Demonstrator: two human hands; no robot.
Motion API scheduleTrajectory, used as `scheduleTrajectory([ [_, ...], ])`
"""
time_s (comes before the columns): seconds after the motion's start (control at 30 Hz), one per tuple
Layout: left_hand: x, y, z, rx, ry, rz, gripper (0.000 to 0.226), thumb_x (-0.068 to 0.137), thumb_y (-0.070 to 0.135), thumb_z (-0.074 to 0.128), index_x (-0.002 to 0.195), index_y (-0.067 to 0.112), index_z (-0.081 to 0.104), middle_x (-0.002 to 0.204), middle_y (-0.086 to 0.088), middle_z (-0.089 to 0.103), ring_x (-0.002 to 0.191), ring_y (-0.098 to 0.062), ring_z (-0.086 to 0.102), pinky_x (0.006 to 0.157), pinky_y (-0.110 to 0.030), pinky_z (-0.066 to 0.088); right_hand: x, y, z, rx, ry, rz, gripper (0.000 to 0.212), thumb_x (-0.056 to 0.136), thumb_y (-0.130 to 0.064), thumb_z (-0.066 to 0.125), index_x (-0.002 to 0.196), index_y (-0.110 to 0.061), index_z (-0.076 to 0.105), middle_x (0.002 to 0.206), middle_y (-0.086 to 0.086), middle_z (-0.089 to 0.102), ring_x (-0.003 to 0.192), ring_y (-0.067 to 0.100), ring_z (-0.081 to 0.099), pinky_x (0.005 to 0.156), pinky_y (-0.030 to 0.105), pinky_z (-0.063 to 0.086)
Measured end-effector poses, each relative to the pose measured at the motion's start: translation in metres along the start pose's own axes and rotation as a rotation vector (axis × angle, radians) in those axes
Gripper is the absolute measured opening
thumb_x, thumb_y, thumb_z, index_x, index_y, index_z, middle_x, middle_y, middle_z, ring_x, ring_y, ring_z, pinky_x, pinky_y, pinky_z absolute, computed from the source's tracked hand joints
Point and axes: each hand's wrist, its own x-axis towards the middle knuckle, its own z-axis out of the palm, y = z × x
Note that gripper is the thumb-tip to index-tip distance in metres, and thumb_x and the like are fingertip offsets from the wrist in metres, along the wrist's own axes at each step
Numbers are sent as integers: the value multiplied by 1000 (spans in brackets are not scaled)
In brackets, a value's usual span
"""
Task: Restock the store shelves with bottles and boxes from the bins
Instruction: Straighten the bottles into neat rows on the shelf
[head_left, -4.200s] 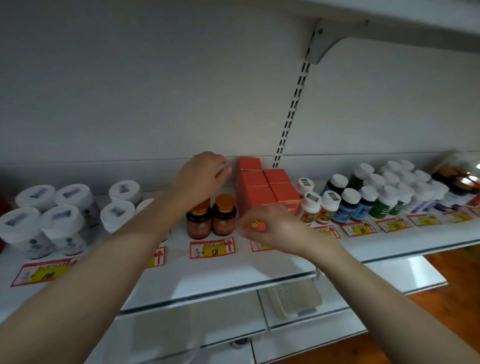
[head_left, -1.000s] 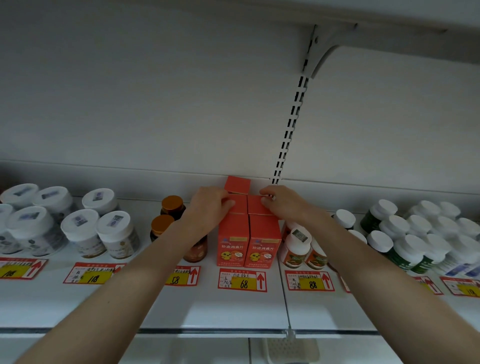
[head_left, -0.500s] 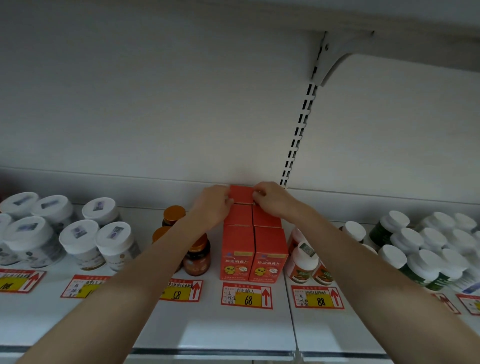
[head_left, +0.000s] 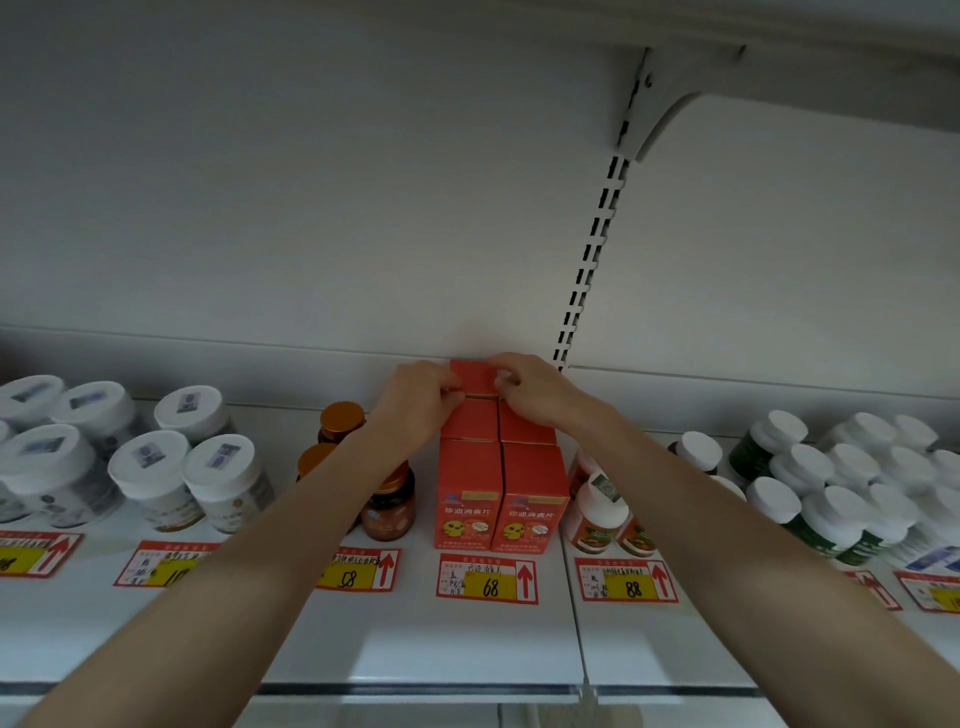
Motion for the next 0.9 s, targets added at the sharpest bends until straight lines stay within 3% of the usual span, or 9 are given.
scheduleTrajectory([
  [0.1, -1, 0, -2, -10, 0, -4, 26, 94, 17, 50, 111, 5, 66, 112, -12, 66, 103, -23, 58, 83, -22, 34, 0, 0, 1, -10, -4, 10, 37, 97, -9, 36, 130, -11, 50, 136, 9, 50, 123, 24, 47, 101, 32, 36],
  [0.63, 0, -4, 0, -43, 24, -10, 23, 91, 19, 56, 101, 4, 69, 101, -12, 68, 91, -23, 60, 71, -19, 34, 0, -1, 3, -38, 26, 20, 37, 94, -7, 37, 125, -12, 57, 132, 7, 55, 119, 23, 51, 101, 33, 40],
  [0.9, -1, -7, 1, -60, 44, 2, 22, 91, 19, 56, 97, 2, 70, 96, -12, 68, 85, -21, 59, 66, -19, 32, 1, 3, 5, -24, 20, 34, 38, 96, -9, 36, 129, -15, 53, 137, 6, 50, 125, 22, 46, 103, 29, 35],
])
